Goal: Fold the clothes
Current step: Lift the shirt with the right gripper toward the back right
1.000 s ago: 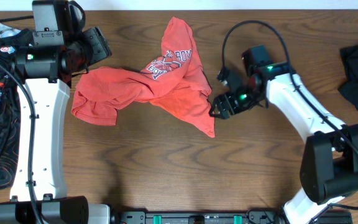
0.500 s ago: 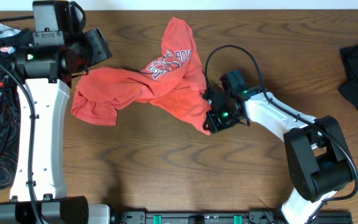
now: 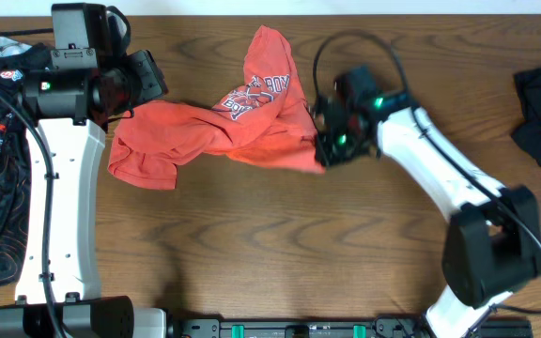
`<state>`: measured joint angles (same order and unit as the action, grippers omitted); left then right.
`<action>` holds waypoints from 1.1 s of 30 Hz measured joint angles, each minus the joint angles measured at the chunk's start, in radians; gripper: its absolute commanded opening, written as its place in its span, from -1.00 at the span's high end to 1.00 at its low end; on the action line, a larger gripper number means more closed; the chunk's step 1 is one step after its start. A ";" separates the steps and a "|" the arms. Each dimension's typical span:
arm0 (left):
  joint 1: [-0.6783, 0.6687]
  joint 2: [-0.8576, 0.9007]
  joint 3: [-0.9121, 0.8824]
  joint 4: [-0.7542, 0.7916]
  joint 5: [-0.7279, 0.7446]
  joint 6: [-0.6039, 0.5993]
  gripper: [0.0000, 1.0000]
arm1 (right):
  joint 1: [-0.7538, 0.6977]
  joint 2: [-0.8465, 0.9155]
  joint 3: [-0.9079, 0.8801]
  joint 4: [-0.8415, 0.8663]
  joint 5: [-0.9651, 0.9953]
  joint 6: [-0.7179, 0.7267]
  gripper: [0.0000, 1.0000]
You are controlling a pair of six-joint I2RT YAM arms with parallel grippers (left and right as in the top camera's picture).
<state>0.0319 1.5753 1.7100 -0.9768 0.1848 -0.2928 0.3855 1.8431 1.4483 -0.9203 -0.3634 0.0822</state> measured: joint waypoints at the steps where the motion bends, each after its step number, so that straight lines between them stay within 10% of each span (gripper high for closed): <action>1: 0.000 0.000 0.000 0.000 0.000 0.002 -0.08 | -0.003 -0.014 0.060 -0.037 0.024 -0.003 0.99; 13: -0.028 0.000 0.000 -0.028 0.000 0.010 -0.09 | -0.007 -0.137 0.584 -0.246 0.252 -0.023 0.98; 33: -0.235 0.028 -0.393 0.158 0.100 0.039 -0.05 | -0.092 -0.137 0.731 -0.249 0.377 -0.023 0.98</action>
<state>-0.2028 1.6032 1.3167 -0.8185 0.2844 -0.2535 0.2935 1.7065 2.1796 -1.1690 0.0132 0.0597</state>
